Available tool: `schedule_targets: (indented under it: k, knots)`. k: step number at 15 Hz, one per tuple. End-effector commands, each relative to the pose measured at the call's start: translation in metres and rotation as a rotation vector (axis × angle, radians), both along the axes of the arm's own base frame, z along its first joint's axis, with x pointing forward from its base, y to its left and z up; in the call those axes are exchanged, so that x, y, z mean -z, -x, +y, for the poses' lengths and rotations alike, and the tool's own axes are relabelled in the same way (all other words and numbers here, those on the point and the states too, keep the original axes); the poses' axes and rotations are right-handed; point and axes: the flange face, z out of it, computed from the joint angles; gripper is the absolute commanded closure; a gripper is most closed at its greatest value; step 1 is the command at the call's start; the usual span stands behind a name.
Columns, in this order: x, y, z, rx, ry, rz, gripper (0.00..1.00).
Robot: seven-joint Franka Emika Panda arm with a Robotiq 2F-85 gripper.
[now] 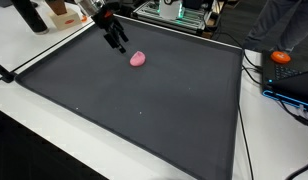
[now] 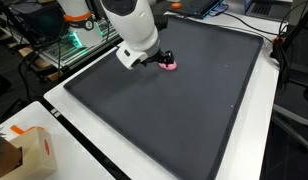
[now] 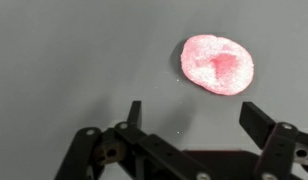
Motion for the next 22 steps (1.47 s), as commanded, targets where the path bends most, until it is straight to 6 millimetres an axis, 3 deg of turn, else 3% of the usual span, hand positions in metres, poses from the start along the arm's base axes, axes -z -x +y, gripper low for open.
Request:
schedule_targets:
  k: [1,12,18,22]
  knots:
    - [0.000,0.017,-0.003,0.064,-0.005,-0.009,0.00]
    - [0.010,0.034,-0.005,0.123,0.014,-0.029,0.00]
    - [0.012,0.026,-0.002,0.090,0.021,-0.025,0.00]
    - [0.007,0.009,0.006,0.039,0.027,-0.030,0.00]
